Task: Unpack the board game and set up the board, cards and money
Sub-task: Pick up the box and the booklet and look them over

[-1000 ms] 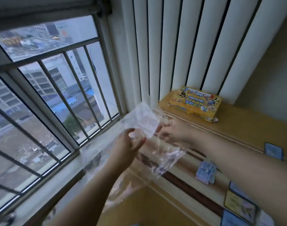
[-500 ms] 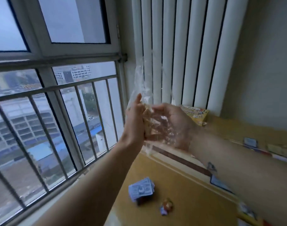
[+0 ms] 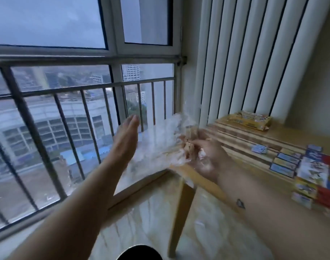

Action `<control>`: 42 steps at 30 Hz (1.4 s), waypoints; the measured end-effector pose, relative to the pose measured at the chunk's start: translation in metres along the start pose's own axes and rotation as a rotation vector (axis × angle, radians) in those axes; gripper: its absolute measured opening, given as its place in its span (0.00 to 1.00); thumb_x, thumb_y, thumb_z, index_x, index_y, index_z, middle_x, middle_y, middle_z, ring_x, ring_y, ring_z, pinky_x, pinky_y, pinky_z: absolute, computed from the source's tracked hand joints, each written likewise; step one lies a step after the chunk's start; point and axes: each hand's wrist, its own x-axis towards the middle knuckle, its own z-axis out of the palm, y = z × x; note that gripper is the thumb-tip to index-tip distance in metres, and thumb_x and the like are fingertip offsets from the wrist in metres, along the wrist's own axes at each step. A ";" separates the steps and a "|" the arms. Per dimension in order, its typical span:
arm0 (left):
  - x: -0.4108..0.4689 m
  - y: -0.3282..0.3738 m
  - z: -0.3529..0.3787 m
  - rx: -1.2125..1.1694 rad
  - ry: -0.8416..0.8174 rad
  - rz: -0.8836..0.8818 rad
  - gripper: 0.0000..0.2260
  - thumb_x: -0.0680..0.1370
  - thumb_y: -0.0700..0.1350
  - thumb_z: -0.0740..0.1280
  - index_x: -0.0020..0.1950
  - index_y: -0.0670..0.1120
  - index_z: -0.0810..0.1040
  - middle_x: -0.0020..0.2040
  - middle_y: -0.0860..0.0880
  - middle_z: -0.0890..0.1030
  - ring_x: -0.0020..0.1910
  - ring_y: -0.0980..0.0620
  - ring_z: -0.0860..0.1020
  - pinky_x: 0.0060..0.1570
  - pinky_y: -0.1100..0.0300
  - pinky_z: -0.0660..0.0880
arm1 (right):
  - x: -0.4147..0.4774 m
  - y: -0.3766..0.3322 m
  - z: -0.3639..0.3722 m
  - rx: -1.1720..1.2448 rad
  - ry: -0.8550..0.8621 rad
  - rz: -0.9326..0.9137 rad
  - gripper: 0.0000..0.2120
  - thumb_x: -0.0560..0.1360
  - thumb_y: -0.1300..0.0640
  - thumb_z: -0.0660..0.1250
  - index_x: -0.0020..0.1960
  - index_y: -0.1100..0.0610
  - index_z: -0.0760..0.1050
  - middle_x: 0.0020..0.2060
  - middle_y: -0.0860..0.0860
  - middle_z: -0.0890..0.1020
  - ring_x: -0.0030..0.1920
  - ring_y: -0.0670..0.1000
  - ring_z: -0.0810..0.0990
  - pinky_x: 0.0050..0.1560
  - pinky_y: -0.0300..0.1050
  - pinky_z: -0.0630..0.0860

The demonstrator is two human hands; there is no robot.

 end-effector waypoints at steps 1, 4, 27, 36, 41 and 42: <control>-0.013 -0.021 -0.008 -0.134 -0.019 -0.186 0.26 0.81 0.60 0.50 0.77 0.52 0.55 0.78 0.47 0.54 0.76 0.48 0.53 0.71 0.46 0.52 | 0.000 0.015 -0.003 0.000 0.016 0.031 0.15 0.76 0.74 0.52 0.48 0.58 0.73 0.34 0.57 0.79 0.22 0.47 0.75 0.22 0.35 0.72; -0.059 -0.072 -0.014 -0.521 -0.322 -0.572 0.30 0.77 0.65 0.53 0.76 0.53 0.59 0.77 0.45 0.58 0.74 0.42 0.60 0.61 0.39 0.67 | 0.005 0.070 -0.014 -0.008 0.089 0.097 0.18 0.75 0.76 0.51 0.40 0.58 0.72 0.28 0.56 0.78 0.21 0.48 0.72 0.21 0.34 0.68; -0.098 -0.234 0.012 -0.454 -0.229 -0.835 0.06 0.79 0.42 0.60 0.44 0.44 0.74 0.41 0.43 0.77 0.38 0.47 0.75 0.38 0.55 0.73 | 0.023 0.213 -0.077 -1.175 -0.344 0.298 0.30 0.68 0.36 0.69 0.67 0.42 0.68 0.64 0.46 0.72 0.63 0.48 0.72 0.59 0.44 0.72; -0.101 -0.282 -0.003 -1.265 -0.271 -0.880 0.17 0.69 0.43 0.59 0.54 0.37 0.75 0.51 0.39 0.77 0.49 0.44 0.78 0.54 0.54 0.68 | 0.041 0.243 -0.097 -1.534 -0.400 0.021 0.28 0.73 0.49 0.70 0.71 0.47 0.67 0.66 0.48 0.61 0.57 0.43 0.72 0.59 0.25 0.62; -0.119 -0.310 -0.008 -0.714 -0.326 -0.653 0.22 0.73 0.37 0.69 0.65 0.48 0.71 0.56 0.45 0.81 0.56 0.52 0.80 0.58 0.53 0.76 | 0.055 0.261 -0.115 -1.308 -0.159 0.060 0.16 0.72 0.58 0.72 0.60 0.54 0.77 0.51 0.51 0.76 0.50 0.52 0.79 0.53 0.42 0.76; -0.122 -0.315 -0.008 -0.728 -0.291 -0.660 0.21 0.72 0.38 0.69 0.64 0.48 0.71 0.56 0.43 0.81 0.54 0.48 0.81 0.52 0.52 0.79 | 0.055 0.268 -0.118 -1.279 -0.134 0.076 0.14 0.72 0.59 0.72 0.57 0.55 0.78 0.50 0.52 0.79 0.49 0.52 0.80 0.53 0.44 0.77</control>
